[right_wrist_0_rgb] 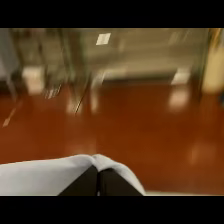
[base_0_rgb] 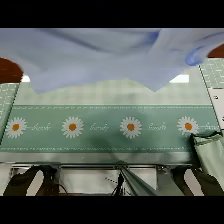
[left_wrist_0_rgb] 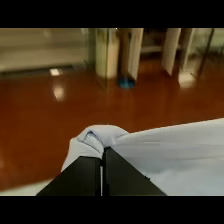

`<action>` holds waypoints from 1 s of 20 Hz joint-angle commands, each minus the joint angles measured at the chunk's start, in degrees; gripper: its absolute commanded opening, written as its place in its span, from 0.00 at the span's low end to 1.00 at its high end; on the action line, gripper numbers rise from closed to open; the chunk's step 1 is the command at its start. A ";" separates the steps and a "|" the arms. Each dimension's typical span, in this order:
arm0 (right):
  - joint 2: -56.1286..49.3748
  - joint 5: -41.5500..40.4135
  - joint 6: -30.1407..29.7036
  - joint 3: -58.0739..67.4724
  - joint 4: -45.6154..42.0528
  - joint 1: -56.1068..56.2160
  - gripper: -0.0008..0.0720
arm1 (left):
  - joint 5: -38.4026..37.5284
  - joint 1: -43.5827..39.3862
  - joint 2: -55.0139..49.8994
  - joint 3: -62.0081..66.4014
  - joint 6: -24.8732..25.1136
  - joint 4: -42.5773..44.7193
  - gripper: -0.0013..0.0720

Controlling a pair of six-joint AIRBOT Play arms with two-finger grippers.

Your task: Fold the shirts.

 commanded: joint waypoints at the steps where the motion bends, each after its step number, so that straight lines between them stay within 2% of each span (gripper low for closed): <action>1: 4.72 -2.75 7.50 11.06 -9.31 0.02 0.04 | -2.21 -0.02 2.95 13.84 -3.48 6.75 0.04; 4: 5.75 0.50 9.84 16.52 -10.95 0.02 0.04 | -9.75 -0.02 2.97 20.15 -4.46 8.79 0.04; 6: 5.73 5.75 11.52 19.89 -12.02 0.02 0.04 | -15.21 -0.02 2.97 23.43 -7.54 12.02 0.04; 8: 5.73 12.66 12.11 21.20 -14.38 0.02 0.04 | -22.64 -0.02 2.97 24.61 -10.25 14.23 0.04; 12: 3.13 30.25 11.26 21.20 -21.53 0.04 0.04 | -41.70 -0.02 1.60 22.49 -11.43 16.48 0.04; 13: 1.42 35.12 10.29 21.20 -21.64 0.04 0.04 | -44.15 -0.02 1.16 20.48 -12.13 16.48 0.04; 15: -3.45 44.72 9.55 21.16 -21.62 1.62 0.04 | -44.02 -0.02 1.20 13.94 -13.51 16.22 0.04; 18: -11.37 46.07 9.90 19.08 -22.38 7.06 0.04 | -43.78 -0.02 -0.33 1.25 -12.68 16.22 0.04; 20: -18.29 46.66 9.97 17.31 -25.20 10.58 0.04 | -40.46 -0.02 -2.56 -7.21 -10.71 16.20 0.04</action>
